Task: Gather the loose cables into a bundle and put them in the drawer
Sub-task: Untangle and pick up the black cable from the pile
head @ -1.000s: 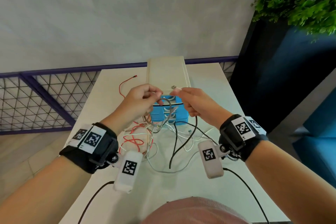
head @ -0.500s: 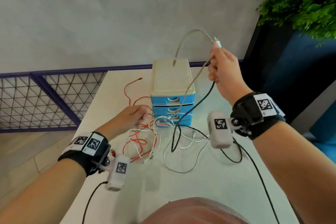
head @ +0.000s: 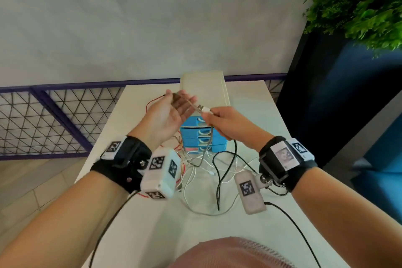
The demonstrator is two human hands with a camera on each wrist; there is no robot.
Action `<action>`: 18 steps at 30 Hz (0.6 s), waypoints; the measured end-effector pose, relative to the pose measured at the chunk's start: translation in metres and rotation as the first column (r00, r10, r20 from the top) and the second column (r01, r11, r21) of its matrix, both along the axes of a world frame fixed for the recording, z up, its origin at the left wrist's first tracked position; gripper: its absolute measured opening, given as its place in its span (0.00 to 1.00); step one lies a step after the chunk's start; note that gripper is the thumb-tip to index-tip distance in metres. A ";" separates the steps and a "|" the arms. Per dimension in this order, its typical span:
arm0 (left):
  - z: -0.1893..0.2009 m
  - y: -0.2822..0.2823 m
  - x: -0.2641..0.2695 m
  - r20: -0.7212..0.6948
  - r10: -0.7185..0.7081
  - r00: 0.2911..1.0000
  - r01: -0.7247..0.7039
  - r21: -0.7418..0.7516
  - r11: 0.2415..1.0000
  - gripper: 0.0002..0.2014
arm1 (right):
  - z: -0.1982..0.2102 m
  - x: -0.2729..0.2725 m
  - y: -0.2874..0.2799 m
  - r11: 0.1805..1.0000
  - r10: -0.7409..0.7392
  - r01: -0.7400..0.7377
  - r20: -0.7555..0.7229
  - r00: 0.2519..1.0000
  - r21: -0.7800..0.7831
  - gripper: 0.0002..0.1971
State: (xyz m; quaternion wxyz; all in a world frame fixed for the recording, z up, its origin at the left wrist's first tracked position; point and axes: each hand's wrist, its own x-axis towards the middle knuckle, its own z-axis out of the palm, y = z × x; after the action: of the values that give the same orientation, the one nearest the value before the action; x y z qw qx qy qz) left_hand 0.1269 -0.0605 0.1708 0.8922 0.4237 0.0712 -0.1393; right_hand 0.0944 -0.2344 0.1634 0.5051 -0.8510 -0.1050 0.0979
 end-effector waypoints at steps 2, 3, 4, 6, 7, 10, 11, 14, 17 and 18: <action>0.008 0.001 0.003 -0.032 0.044 0.999 -0.047 -0.085 0.995 0.17 | -0.005 -0.002 -0.004 0.998 0.048 -0.046 -0.076 0.996 0.039 0.18; 0.010 0.002 0.003 -0.026 0.042 0.999 -0.044 -0.051 0.998 0.16 | -0.007 -0.001 -0.006 0.993 0.042 -0.029 -0.112 0.993 0.118 0.19; 0.011 0.001 0.002 -0.003 0.030 1.000 -0.030 0.020 0.999 0.16 | -0.008 0.000 -0.007 0.977 0.006 0.023 -0.134 0.991 0.213 0.19; 0.011 -0.002 -0.005 0.084 -0.053 0.995 0.033 0.226 0.973 0.16 | -0.007 0.005 -0.007 0.918 -0.131 0.174 -0.143 0.981 0.356 0.20; 0.009 -0.006 -0.011 0.128 -0.121 0.984 0.071 0.340 0.938 0.16 | -0.006 0.009 -0.005 0.881 -0.179 0.230 -0.159 0.971 0.414 0.20; 0.002 -0.018 -0.024 0.192 -0.334 0.923 0.121 0.679 0.724 0.17 | -0.002 0.015 0.009 0.779 -0.104 0.245 -0.267 0.958 0.577 0.20; -0.002 -0.022 -0.026 0.212 -0.393 0.895 0.098 0.765 0.636 0.18 | -0.001 0.015 0.015 0.777 -0.068 0.221 -0.271 0.960 0.589 0.19; -0.005 -0.028 -0.031 0.229 -0.543 0.808 -0.033 0.937 0.347 0.19 | 0.003 0.014 0.026 0.859 -0.072 0.150 -0.174 0.982 0.490 0.19; -0.008 -0.028 -0.037 0.129 -0.567 0.813 -0.105 0.992 0.076 0.21 | 0.013 0.013 0.028 0.800 -0.130 0.177 -0.121 0.984 0.574 0.16; -0.012 -0.028 -0.039 0.102 -0.596 0.797 -0.022 0.990 0.140 0.23 | 0.018 0.013 0.027 0.741 -0.142 0.190 -0.127 0.982 0.643 0.15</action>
State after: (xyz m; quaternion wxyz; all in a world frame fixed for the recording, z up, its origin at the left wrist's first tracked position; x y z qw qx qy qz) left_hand 0.0877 -0.0882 0.1593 0.3615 0.9079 -0.1682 -0.1296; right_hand 0.1077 -0.2074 0.1817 0.7798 -0.6235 -0.0386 0.0395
